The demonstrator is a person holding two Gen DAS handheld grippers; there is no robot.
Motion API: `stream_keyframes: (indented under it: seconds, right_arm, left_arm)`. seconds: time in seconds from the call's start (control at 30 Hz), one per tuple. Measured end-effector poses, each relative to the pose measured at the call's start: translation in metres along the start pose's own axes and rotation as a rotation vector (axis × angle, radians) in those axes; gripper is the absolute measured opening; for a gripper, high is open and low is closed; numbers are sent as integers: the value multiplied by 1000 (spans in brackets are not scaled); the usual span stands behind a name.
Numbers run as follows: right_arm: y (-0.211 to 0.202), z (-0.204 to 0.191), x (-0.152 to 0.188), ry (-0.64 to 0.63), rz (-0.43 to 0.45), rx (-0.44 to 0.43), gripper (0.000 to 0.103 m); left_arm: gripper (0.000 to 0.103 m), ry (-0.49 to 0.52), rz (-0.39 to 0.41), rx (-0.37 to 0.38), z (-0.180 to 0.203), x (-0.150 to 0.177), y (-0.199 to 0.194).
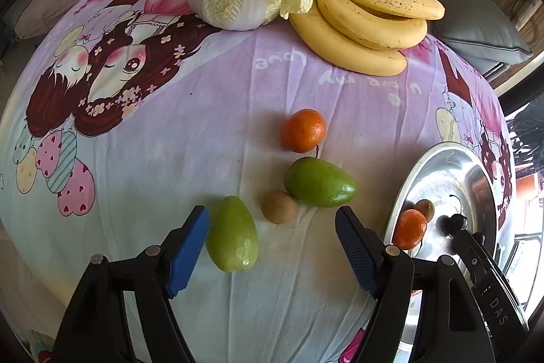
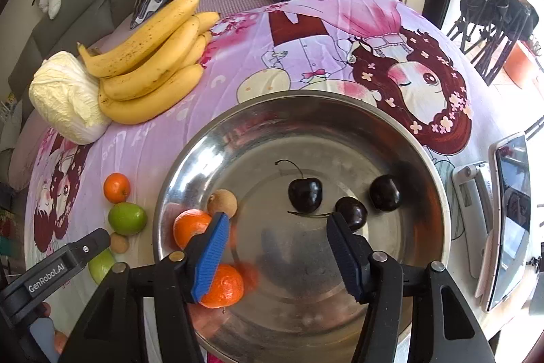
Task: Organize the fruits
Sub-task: 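Move both tools back toward the green fruit beside the bowl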
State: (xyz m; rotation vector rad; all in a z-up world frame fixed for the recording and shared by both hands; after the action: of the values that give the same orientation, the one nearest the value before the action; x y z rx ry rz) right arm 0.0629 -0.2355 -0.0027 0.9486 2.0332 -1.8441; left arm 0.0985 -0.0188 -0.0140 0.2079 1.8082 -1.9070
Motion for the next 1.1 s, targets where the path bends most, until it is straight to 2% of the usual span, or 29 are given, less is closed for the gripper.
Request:
stream_keyframes:
  seconds: [0.07, 0.23, 0.33, 0.57, 0.63, 0.7, 0.8, 1.1]
  right_arm:
    - [1, -5, 2, -16, -4, 1, 66]
    - [5, -10, 4, -43, -14, 9, 73]
    - [4, -10, 4, -47, -5, 17, 84]
    - [7, -8, 4, -51, -6, 41, 86]
    - [6, -7, 3, -51, -4, 50, 90]
    - [4, -7, 3, -58, 13, 59, 99]
    - [2, -8, 2, -57, 29, 49, 102]
    - [6, -5, 3, -36, 12, 40, 102]
  left_arm:
    - [89, -1, 1, -5, -1, 0, 1]
    - [89, 10, -7, -10, -1, 3, 4]
    - [90, 19, -17, -17, -1, 5, 7]
    - [93, 28, -19, -18, -1, 6, 11]
    - [93, 27, -14, -17, -2, 6, 11]
    - [93, 30, 1, -19, -4, 4, 10]
    - [97, 37, 32, -23, -6, 2, 7]
    - [97, 63, 104, 51, -3, 0, -4]
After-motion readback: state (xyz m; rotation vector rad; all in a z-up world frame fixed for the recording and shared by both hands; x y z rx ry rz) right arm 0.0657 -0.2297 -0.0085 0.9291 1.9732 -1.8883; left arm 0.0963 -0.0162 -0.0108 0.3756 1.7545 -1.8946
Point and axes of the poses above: each gripper's, at about its wrist camera, not at the fingertips, and y roughly the way its jaws point, z to its right, x to its underside, the point moved 2 cm from there along y, roughly the way its jaws point, and after that the axes turned 10 degrees about z, right-handed, at the moved point
